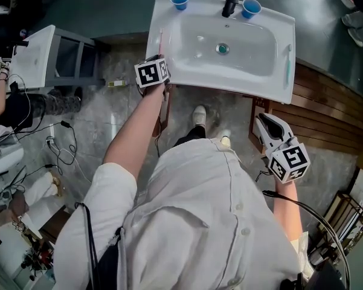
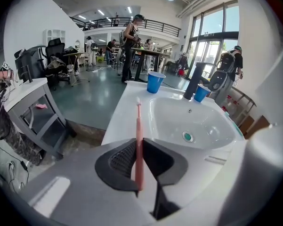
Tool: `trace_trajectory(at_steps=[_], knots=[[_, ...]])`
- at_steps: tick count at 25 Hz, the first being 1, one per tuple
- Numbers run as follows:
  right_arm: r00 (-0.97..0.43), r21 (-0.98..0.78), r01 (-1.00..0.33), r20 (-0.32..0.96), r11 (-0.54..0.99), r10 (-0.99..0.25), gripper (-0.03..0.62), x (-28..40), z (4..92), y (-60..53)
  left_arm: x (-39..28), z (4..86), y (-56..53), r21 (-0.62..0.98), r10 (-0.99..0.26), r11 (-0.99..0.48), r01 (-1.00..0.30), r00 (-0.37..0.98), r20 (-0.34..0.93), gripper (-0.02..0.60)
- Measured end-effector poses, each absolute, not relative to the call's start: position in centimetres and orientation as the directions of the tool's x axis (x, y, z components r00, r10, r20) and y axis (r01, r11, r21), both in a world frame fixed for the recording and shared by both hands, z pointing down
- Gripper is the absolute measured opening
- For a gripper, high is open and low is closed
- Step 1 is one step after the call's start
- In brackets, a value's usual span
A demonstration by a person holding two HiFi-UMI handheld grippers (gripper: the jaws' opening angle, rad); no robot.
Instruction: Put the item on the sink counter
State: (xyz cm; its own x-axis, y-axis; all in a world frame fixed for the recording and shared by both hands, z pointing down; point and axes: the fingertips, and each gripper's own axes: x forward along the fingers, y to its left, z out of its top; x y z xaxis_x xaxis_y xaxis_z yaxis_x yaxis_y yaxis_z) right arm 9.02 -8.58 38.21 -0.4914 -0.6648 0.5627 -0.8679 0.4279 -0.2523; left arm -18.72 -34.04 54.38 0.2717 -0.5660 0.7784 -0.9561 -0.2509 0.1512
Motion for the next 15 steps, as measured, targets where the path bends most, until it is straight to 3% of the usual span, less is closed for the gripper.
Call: trace_trajectory(at_steps=[15], knots=[[-0.589,-0.253,-0.799,0.516,0.546,-0.622,0.051,11.3,37.5,-1.5,-16.8,51.2,-21.9,0.173,-0.610,-0.209,-0.962,0.267,0.747,0.049]])
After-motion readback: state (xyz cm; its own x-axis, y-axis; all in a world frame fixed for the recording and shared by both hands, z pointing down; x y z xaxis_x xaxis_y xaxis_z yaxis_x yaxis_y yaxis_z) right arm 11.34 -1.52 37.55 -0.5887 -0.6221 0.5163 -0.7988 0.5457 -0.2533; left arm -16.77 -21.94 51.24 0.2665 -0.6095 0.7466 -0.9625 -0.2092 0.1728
